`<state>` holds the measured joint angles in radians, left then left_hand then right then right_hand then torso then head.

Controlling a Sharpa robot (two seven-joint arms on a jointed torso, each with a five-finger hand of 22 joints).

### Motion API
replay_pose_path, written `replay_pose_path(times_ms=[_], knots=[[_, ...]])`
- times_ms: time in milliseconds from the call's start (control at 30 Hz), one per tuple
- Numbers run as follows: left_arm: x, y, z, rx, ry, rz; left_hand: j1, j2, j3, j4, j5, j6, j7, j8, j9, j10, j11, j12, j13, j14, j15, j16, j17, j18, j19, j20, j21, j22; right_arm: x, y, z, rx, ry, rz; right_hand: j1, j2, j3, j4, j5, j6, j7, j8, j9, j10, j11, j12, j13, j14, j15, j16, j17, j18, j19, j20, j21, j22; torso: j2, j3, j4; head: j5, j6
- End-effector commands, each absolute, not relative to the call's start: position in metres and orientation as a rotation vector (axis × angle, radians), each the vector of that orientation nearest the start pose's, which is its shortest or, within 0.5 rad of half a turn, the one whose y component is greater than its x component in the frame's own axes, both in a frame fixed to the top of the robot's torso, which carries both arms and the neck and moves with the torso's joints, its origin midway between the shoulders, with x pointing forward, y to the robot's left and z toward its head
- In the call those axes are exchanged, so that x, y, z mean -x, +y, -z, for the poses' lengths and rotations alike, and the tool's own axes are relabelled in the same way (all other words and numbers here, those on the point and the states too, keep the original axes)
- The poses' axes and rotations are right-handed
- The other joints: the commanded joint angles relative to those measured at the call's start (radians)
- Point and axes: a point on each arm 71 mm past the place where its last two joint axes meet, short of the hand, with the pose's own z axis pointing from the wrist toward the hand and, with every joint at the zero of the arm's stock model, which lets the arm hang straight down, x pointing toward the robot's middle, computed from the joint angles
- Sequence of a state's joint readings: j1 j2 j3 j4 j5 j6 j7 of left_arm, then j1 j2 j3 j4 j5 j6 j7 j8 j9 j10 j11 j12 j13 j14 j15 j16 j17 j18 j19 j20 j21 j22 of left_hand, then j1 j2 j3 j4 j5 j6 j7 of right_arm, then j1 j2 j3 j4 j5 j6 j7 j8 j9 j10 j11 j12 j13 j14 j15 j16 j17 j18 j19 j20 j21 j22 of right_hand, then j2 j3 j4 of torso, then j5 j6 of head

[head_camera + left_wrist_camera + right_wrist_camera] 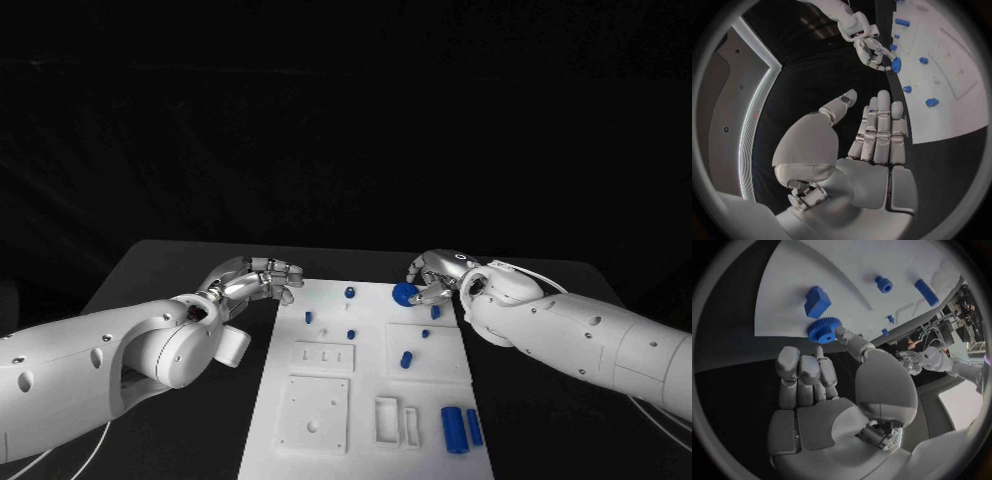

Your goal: Assemble the parts on the task board

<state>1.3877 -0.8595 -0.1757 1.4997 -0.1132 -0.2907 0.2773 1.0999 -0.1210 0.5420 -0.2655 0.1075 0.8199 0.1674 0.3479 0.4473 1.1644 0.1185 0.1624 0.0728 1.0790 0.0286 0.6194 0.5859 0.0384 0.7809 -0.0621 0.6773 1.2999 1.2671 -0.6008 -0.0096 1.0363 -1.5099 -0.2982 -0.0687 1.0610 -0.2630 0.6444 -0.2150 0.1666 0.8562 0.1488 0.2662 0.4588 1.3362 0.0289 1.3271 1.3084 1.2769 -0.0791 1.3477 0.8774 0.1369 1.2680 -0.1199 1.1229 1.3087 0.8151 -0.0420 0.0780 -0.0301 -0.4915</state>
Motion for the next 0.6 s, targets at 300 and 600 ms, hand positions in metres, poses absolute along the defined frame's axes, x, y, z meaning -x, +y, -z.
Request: replay_pose_path(times_ms=[300,600], knots=[[-0.5058,0.2210,0.1410,0.916,1.549,1.430,-0.007,-0.004,0.008,0.001,-0.006,0.003,0.005,-0.004,-0.001,0.003,0.004,-0.007,-0.001,-0.002,-0.001,-0.005,-0.001,0.015,-0.001,-0.009,0.006,-0.002,-0.5817,-0.2184,0.1700,0.119,1.619,-0.428,-0.008,0.008,-0.006,0.000,0.008,-0.003,-0.005,-0.001,-0.001,0.000,0.001,0.010,0.122,0.003,-0.001,0.005,0.006,0.125,-0.001,-0.002,0.011,0.022,0.001,-0.0007,0.0011,0.001,-0.005],[-0.5064,0.2204,0.1412,0.916,1.550,1.429,-0.007,-0.004,0.008,0.001,-0.006,0.003,0.005,-0.005,-0.001,0.003,0.005,-0.008,-0.001,-0.002,-0.001,-0.005,-0.001,0.015,-0.001,-0.009,0.007,-0.002,-0.5838,-0.2214,0.1716,0.101,1.628,-0.425,-0.016,0.015,-0.006,0.008,0.007,-0.007,-0.005,-0.003,-0.003,-0.002,0.001,0.010,0.123,0.003,-0.002,0.004,0.012,0.125,-0.004,-0.003,0.016,0.022,0.000,-0.0013,-0.0002,0.002,-0.008]])
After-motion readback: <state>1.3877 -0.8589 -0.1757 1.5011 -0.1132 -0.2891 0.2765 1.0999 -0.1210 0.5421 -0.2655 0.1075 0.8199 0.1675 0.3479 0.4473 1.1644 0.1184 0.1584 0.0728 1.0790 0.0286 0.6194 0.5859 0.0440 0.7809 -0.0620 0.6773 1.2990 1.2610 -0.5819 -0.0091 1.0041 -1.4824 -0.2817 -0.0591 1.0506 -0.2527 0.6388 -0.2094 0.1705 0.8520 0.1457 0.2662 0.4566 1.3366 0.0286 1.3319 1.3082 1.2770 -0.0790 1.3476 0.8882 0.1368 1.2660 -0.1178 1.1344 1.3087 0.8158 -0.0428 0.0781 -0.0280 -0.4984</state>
